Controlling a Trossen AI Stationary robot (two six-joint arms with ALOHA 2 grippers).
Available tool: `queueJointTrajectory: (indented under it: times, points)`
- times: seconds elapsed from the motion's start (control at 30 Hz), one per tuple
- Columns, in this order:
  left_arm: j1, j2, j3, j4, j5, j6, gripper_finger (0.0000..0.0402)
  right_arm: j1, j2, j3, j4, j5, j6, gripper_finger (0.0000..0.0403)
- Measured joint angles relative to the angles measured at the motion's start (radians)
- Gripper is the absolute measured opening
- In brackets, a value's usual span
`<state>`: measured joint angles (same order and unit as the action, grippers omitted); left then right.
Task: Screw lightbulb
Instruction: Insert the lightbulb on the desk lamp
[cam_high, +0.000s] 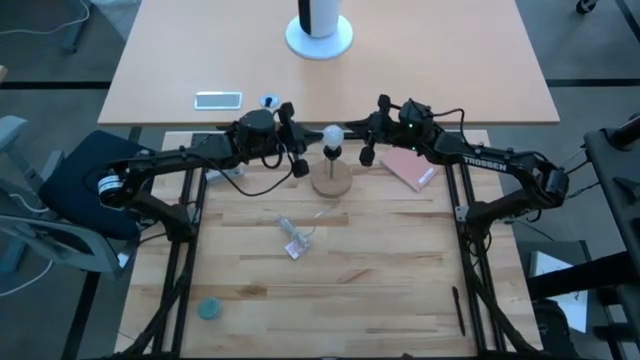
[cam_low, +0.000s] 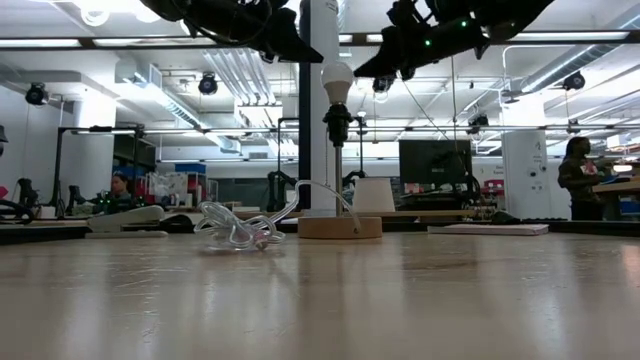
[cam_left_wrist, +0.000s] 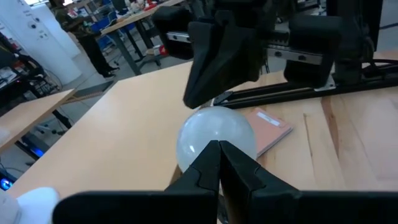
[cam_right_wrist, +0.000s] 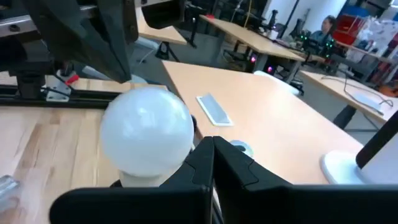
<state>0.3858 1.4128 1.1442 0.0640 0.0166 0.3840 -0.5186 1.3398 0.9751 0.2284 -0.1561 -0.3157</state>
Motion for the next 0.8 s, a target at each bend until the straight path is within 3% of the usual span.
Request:
queueJointTrajectory:
  times: [0.8]
  points:
    - [-0.011, 0.045, 0.000, 0.000, -0.003, 0.000, 0.0000, 0.023, 0.005, -0.001, -0.020, -0.024, 0.004, 0.0002]
